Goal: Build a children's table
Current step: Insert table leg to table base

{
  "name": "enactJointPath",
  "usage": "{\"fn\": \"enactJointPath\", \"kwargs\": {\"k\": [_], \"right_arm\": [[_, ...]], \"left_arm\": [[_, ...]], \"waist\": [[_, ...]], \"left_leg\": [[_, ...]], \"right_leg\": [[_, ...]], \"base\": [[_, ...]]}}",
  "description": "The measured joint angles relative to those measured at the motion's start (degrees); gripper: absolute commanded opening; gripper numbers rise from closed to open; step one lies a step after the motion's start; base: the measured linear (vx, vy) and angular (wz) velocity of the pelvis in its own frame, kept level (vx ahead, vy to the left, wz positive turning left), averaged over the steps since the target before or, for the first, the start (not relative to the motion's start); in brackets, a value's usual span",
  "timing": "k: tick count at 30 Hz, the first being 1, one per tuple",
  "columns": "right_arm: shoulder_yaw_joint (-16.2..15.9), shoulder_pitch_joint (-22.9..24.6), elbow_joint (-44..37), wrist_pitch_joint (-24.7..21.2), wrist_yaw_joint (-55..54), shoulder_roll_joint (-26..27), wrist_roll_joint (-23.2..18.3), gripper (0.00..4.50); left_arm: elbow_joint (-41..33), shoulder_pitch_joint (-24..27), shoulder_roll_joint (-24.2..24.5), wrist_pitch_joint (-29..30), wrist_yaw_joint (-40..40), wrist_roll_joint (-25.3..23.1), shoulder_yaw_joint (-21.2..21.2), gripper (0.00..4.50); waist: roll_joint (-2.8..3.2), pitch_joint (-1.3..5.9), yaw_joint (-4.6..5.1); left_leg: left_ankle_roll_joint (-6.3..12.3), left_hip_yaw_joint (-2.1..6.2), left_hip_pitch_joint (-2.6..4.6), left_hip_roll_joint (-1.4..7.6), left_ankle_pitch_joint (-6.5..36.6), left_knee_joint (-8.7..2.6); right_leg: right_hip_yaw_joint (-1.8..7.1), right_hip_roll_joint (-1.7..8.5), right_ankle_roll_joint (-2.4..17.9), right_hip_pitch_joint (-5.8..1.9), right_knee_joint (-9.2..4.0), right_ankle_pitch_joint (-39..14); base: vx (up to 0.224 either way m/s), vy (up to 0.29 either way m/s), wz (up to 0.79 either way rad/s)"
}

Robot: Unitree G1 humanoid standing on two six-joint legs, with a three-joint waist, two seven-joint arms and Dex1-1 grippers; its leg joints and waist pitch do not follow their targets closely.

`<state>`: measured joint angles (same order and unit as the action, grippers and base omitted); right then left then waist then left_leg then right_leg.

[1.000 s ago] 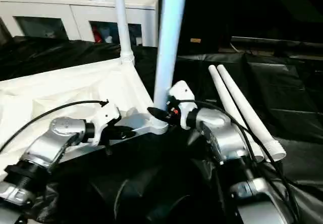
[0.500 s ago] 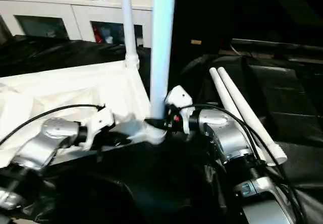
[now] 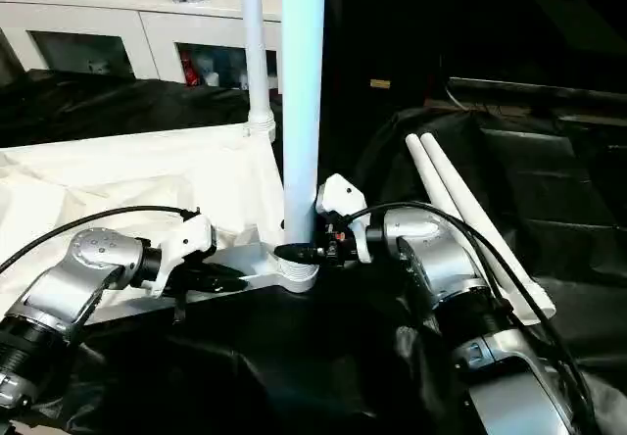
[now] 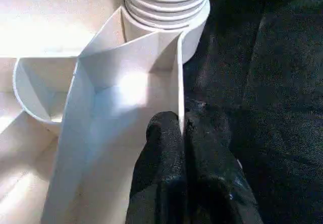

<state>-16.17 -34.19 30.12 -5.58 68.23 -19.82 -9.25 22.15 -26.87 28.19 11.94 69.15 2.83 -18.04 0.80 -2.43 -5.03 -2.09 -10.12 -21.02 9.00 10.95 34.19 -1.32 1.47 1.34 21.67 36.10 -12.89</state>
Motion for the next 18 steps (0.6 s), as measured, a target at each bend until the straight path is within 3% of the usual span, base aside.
{"fn": "enactJointPath", "kwargs": {"k": [3,7,12,18], "right_arm": [[0.34,0.08,0.42,0.24,-1.54,0.80,0.00,1.88],[4.08,0.04,4.23,0.69,-11.92,3.65,0.36,1.88],[6.93,-0.64,6.08,-1.08,-23.64,6.92,1.45,1.88],[10.34,-4.42,11.89,-3.78,-37.11,11.56,2.55,1.88]], "left_arm": [[0.45,-0.16,-0.53,0.05,-0.85,-0.25,0.12,0.00],[2.74,-2.24,-4.24,2.39,-7.94,-2.22,0.43,0.00],[2.50,-3.49,-9.87,9.04,-17.19,-3.22,1.26,0.00],[-1.40,-3.66,-17.71,19.24,-28.78,-6.52,1.97,0.00]], "waist": [[-0.02,0.01,0.05],[-0.10,-0.02,0.06],[-0.13,-0.18,0.10],[0.25,-0.16,0.52]], "left_leg": [[-0.01,0.00,0.14,0.00,0.00,-0.01],[-0.02,0.00,0.48,-0.01,0.00,-0.01],[-0.02,0.01,0.53,-0.01,0.00,-0.02],[-0.01,0.05,0.56,-0.04,0.00,-0.06]], "right_leg": [[0.00,0.00,0.00,-0.13,0.00,0.00],[0.00,0.04,-0.17,-0.37,-0.04,-0.10],[-0.01,0.08,-0.20,-0.33,-0.31,-0.12],[-0.13,0.18,-0.11,-0.35,-0.86,-0.06]], "base": [[0.000,0.000,0.00],[0.000,0.000,0.00],[0.000,0.000,0.00],[0.000,0.000,0.00]]}}
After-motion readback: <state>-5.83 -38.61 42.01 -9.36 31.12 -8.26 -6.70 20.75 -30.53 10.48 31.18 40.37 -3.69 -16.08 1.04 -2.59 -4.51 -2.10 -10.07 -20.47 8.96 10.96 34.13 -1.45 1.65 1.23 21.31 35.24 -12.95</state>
